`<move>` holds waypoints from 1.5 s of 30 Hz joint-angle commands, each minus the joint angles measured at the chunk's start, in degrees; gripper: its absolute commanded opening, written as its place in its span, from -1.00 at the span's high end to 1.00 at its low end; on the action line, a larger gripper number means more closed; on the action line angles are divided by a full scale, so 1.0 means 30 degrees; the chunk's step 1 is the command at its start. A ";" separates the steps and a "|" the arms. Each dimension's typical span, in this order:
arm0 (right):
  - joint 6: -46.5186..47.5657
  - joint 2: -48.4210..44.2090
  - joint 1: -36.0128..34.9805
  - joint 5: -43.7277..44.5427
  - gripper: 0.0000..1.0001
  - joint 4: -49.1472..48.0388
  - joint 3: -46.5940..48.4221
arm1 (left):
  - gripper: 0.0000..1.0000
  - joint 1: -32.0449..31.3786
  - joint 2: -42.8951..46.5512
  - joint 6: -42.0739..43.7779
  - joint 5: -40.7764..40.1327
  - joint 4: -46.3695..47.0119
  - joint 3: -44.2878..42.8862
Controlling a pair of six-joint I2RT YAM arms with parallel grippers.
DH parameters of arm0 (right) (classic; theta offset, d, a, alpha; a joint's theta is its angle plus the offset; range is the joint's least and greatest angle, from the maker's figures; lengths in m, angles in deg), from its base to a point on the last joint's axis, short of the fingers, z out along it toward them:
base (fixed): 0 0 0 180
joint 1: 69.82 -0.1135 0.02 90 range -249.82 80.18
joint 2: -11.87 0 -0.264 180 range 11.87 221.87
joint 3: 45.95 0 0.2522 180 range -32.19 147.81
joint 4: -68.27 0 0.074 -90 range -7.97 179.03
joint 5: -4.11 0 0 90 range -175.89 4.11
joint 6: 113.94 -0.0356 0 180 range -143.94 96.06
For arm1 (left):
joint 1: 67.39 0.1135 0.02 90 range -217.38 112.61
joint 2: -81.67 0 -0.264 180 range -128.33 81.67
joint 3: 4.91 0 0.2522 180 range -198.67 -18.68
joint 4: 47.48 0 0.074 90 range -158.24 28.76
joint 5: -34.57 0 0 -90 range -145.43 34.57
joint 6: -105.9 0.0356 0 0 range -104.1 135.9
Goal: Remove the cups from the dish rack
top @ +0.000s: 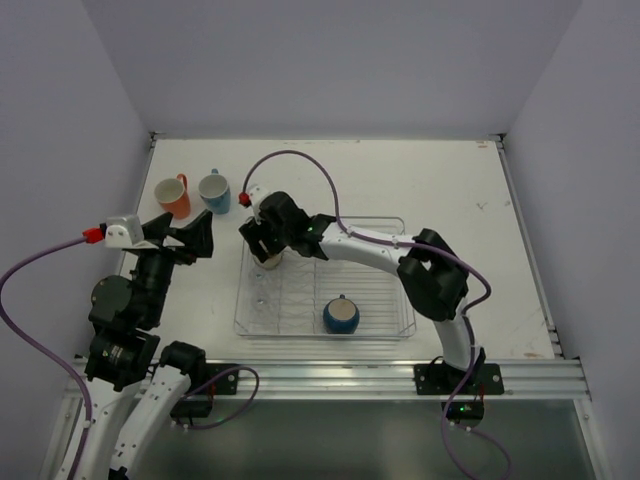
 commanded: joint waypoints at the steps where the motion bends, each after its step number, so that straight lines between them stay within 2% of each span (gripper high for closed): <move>1: -0.1022 -0.2205 -0.0160 -0.0164 -0.02 -0.1768 -0.0796 | -0.96 -0.0130 -0.0155 0.0290 -0.0044 0.0750 0.0155; 6: -0.2750 -0.4668 -0.0160 -0.0286 0.00 -0.3555 -0.2174 | -0.96 -0.0130 -0.0389 0.0086 0.0511 0.0955 0.0301; 12: -0.3573 -0.8763 -0.0160 0.1032 0.03 -0.5517 -0.4692 | -0.95 -0.0130 -0.1121 -0.0704 0.2034 0.1717 0.0506; 17: -0.5211 -1.2049 0.0365 0.1269 0.03 -0.6954 -0.7884 | -0.91 -0.0130 -0.2760 -0.1905 0.5574 0.2271 0.0243; 21: -0.8485 -1.4891 0.1741 -0.0604 0.07 -0.9234 -1.0988 | -0.85 -0.0130 -0.4547 -0.4009 0.9091 0.2975 0.0155; 27: -1.2185 -1.8819 0.4671 -0.4646 0.10 -1.1702 -1.5181 | -0.78 -0.0130 -0.6569 -0.8253 1.3950 0.7071 0.1412; 31: -1.2861 -2.0139 0.5142 -0.5499 0.10 -1.2289 -1.6705 | -0.69 -0.0159 -0.8353 -1.1686 1.6326 1.2219 0.2965; 33: -1.3125 -2.0667 0.5172 -0.5588 0.10 -1.2610 -1.7290 | -0.65 -0.0276 -0.8913 -1.2829 1.6859 1.3314 0.3406; 37: -1.3271 -2.1283 0.5463 -0.5500 0.09 -1.2785 -1.7848 | -0.61 -0.1211 -0.9938 -1.2836 1.6627 1.3524 0.3056; 45: -1.4355 -2.0406 0.5699 -0.6613 0.09 -1.4397 -1.8290 | -0.54 -0.3702 -1.1668 -1.3128 1.6187 1.4958 0.2616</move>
